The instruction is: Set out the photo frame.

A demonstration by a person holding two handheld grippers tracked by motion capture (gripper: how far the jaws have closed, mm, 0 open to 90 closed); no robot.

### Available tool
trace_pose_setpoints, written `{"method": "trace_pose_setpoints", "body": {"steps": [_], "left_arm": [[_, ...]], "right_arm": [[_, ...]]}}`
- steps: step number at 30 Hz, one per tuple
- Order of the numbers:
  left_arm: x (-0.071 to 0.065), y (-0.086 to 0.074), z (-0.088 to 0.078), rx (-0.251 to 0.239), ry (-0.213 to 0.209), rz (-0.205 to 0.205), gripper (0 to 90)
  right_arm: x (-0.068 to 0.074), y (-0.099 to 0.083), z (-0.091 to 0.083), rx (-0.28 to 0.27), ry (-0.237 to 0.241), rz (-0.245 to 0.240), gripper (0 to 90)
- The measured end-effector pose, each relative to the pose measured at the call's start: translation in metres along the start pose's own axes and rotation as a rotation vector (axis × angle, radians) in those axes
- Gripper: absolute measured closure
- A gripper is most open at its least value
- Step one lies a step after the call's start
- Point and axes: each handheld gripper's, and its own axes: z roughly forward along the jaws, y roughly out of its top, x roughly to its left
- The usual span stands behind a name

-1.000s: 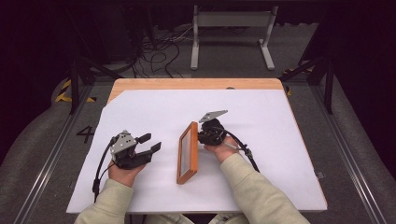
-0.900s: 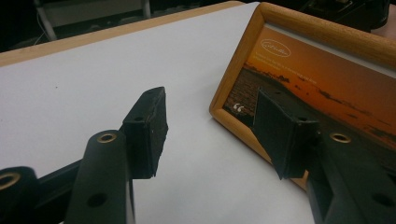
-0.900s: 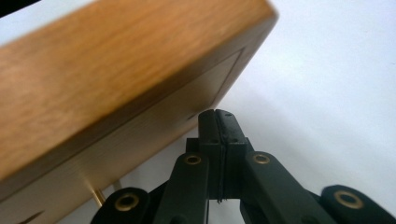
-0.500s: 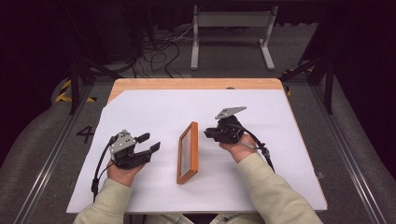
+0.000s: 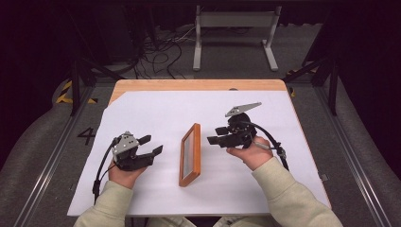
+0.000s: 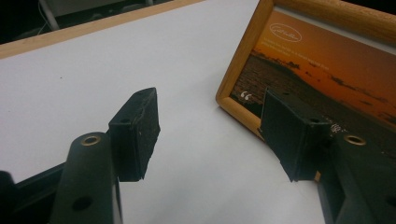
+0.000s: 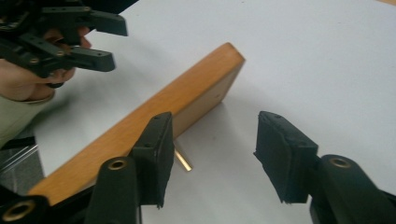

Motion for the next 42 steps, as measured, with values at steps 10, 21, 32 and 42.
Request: {"method": "trace_pose_setpoints", "body": {"steps": [10,21,32,42], "left_arm": [[0.001,-0.001,-0.001,-0.004,0.016,-0.001,35.7],[0.002,-0.001,-0.002,-0.007,0.027,0.000,35.7],[0.001,-0.001,-0.003,-0.013,0.037,-0.002,35.6],[0.001,-0.002,-0.002,-0.009,0.035,0.003,35.5]], "right_arm": [[0.018,0.011,0.003,0.025,0.045,0.043,30.4],[0.028,0.015,0.028,0.102,0.070,0.100,23.8],[0.029,0.011,0.059,0.177,0.080,0.138,20.9],[0.034,0.014,0.072,0.238,0.059,0.157,26.9]]}}
